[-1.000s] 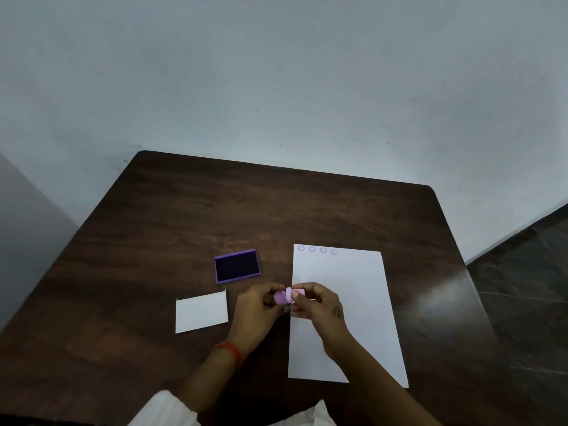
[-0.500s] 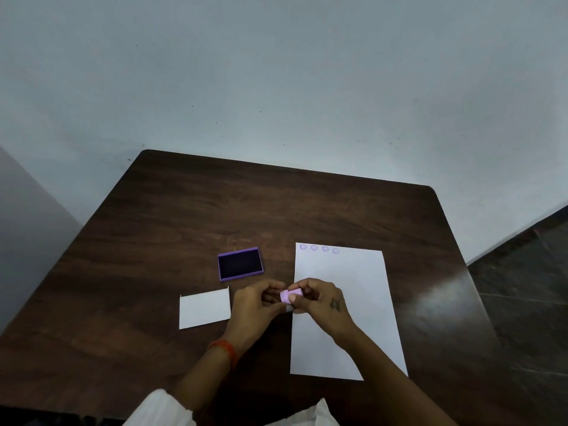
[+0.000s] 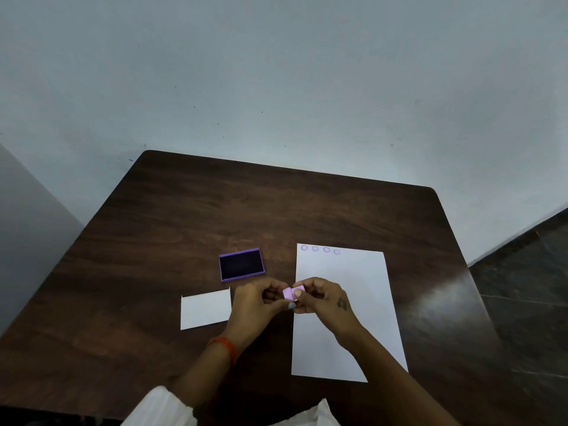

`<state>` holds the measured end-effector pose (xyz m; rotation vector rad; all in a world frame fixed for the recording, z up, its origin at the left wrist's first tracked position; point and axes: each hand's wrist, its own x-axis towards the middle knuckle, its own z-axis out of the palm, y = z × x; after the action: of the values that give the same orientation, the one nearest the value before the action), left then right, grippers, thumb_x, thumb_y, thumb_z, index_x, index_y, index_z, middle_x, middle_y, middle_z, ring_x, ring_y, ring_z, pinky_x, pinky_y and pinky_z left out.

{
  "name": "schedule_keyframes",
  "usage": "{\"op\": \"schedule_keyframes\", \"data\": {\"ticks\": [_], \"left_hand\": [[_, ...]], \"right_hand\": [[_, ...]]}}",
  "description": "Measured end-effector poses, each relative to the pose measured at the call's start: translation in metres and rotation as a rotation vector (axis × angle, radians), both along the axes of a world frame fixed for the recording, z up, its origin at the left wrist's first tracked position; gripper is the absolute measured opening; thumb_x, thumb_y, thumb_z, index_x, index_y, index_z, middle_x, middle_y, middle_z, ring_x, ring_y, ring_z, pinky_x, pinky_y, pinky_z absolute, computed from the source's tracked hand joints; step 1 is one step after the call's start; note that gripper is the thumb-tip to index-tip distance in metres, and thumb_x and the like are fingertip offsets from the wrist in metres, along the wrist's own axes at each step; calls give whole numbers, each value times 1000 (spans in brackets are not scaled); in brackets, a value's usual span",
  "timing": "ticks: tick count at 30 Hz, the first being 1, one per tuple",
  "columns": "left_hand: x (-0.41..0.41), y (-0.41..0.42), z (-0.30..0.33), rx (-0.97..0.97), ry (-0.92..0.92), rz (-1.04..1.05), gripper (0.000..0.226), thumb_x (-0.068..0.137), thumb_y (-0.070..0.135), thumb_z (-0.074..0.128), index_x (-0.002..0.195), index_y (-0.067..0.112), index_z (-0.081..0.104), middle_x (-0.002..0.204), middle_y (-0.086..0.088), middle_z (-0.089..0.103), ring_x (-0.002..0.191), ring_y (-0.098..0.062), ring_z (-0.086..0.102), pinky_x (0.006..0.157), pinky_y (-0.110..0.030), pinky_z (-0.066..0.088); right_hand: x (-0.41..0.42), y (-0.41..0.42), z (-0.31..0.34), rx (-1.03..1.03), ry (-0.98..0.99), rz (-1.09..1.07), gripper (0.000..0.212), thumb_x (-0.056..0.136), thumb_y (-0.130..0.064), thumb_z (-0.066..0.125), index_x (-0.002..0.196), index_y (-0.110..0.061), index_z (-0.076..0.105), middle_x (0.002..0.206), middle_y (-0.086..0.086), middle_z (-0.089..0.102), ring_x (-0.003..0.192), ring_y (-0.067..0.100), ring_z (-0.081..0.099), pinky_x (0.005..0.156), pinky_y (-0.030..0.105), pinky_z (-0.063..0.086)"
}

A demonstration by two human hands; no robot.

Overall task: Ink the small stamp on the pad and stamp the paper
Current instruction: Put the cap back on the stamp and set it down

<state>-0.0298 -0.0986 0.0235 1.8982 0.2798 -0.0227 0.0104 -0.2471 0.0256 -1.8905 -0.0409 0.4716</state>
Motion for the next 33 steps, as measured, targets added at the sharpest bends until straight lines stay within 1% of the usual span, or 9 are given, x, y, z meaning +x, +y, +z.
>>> {"op": "schedule_keyframes", "data": {"ticks": [2, 6, 11, 15, 20, 24, 28, 31, 33], "left_hand": [[0, 2, 1, 3, 2, -2, 19, 71, 17, 76, 89, 16, 72, 88, 1, 75, 77, -7, 69, 72, -13, 54], [-1, 5, 1, 3, -14, 13, 18, 71, 17, 76, 88, 19, 71, 86, 4, 74, 76, -5, 68, 69, -9, 53], [-5, 0, -2, 64, -66, -4, 15, 73, 19, 74, 88, 18, 70, 86, 2, 73, 77, 0, 66, 67, -8, 52], [-7, 2, -4, 145, -117, 0, 14, 75, 19, 73, 88, 18, 70, 84, 7, 69, 80, 6, 62, 67, 0, 46], [-5, 7, -6, 134, -89, 42, 19, 77, 14, 70, 96, 18, 67, 98, -2, 70, 85, -7, 63, 74, -7, 47], [-3, 17, -11, 131, -59, 66, 41, 73, 10, 73, 110, 22, 59, 111, 3, 61, 93, -7, 61, 77, -7, 45], [-4, 31, -14, 145, -11, 101, 51, 70, 7, 75, 114, 24, 56, 118, 1, 56, 91, -8, 61, 74, -12, 50], [-5, 37, -16, 161, 5, 126, 50, 71, 8, 75, 115, 22, 56, 121, -1, 54, 90, -8, 60, 72, -11, 49], [-5, 39, -17, 170, 32, 142, 52, 71, 10, 75, 118, 20, 55, 122, -2, 54, 90, -10, 60, 70, -10, 47]], "right_hand": [[2, 1, -1, -6, 39, -6, 25, 84, -29, 64, 98, -9, 68, 95, 14, 73, 80, 22, 71, 70, 18, 56], [3, 7, -4, 53, 130, -23, 29, 83, -31, 64, 101, -8, 67, 101, 15, 71, 85, 23, 71, 84, 35, 58], [-4, 9, -5, 134, 172, -35, 19, 78, -24, 70, 91, -10, 69, 91, 11, 70, 81, 20, 69, 72, 24, 59], [-3, 16, -6, 122, 223, -72, 26, 77, -28, 72, 91, -6, 70, 89, 11, 71, 81, 21, 69, 72, 26, 60], [-2, 27, -5, 176, 224, -50, 18, 77, -16, 72, 93, -9, 67, 89, 3, 68, 82, 19, 66, 62, 17, 57], [5, 39, -14, -81, -34, -69, 13, 76, -24, 73, 84, -16, 67, 81, -1, 68, 78, 18, 66, 73, 24, 56], [9, 54, -26, -202, -161, -160, 30, 77, -38, 48, 71, -12, 63, 65, -2, 58, 60, 11, 53, 62, 18, 42], [9, 53, -35, -347, -134, 19, 45, 77, -45, 40, 83, -6, 64, 80, 5, 64, 65, 8, 54, 64, 11, 39], [9, 50, -39, -409, -113, 54, 44, 79, -44, 49, 93, -5, 63, 97, 12, 68, 81, 16, 60, 75, 17, 44]]}}
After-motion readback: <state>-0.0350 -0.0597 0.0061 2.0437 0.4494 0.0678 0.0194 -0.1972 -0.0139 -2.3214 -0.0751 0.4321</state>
